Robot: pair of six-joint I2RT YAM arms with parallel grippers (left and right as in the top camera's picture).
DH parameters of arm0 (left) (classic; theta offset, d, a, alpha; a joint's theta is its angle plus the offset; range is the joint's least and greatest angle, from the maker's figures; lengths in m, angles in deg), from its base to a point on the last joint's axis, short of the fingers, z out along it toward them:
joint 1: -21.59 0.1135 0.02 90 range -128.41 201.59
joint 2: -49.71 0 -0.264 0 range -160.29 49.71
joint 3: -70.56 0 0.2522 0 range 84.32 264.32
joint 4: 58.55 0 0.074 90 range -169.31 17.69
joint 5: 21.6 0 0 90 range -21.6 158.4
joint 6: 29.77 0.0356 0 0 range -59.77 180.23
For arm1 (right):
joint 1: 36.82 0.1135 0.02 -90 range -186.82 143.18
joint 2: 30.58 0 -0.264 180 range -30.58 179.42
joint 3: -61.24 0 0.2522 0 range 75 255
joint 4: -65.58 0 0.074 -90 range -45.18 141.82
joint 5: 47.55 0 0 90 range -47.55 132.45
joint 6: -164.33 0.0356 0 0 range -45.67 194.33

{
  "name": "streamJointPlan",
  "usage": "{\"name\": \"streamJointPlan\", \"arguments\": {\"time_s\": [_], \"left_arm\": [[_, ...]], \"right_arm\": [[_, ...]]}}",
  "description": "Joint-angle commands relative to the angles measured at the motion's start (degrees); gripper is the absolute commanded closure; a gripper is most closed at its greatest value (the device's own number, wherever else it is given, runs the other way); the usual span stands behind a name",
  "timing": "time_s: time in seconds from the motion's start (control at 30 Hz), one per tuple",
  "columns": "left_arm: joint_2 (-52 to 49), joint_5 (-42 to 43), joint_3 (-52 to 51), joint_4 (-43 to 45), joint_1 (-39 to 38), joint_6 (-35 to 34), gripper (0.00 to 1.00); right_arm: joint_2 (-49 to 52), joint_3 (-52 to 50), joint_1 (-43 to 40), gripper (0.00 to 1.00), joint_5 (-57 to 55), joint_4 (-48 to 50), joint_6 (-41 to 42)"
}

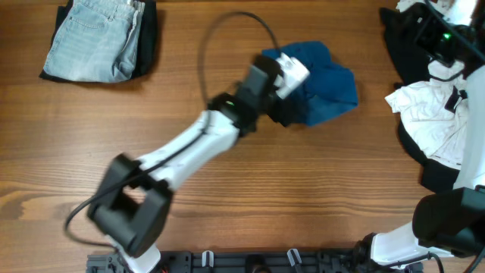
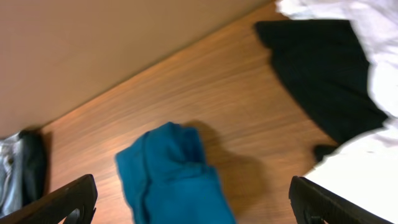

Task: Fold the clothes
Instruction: 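Reach the left gripper to the teal shirt and grasp it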

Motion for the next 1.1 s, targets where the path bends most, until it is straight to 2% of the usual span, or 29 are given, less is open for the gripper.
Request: {"name": "streamJointPlan", "arguments": {"time_s": [0.0, 0.2, 0.37, 0.53, 0.67, 0.97, 1.03, 1.07], "left_arm": [[-5.73, -3.87, -0.13, 2.67, -5.16, 8.83, 0.00], [-8.04, -4.02, -0.13, 2.38, -10.27, 13.18, 0.00], [-12.11, -5.05, -0.13, 5.20, -10.73, 13.27, 0.00], [-16.63, -11.78, -0.13, 12.61, -10.54, 13.51, 0.00], [-17.42, -11.78, -0.13, 17.18, -9.53, 13.44, 0.01], [-24.63, -11.74, -0.13, 28.55, -5.92, 13.53, 0.11], [-25.24, -11.13, -0.13, 28.89, -5.92, 13.77, 0.13], [-25.27, -10.60, -0.13, 28.85, -6.05, 14.71, 0.17]], "right_arm": [[1.03, 0.35, -1.51, 0.00, -0.52, -1.07, 0.28], [3.19, 0.35, -1.44, 0.00, -0.48, -2.12, 0.35], [4.87, 0.33, -1.44, 0.00, -0.02, -3.39, 0.33], [4.94, 0.33, -1.44, 0.00, -0.04, -3.67, 0.33], [4.94, 0.33, -1.44, 0.00, -0.04, -3.93, 0.33], [4.94, 0.33, -1.44, 0.00, -0.04, -4.57, 0.28], [4.94, 0.33, -1.44, 0.00, -0.04, -4.52, 0.26], [4.94, 0.33, -1.44, 0.00, -0.04, -4.52, 0.28]]}}
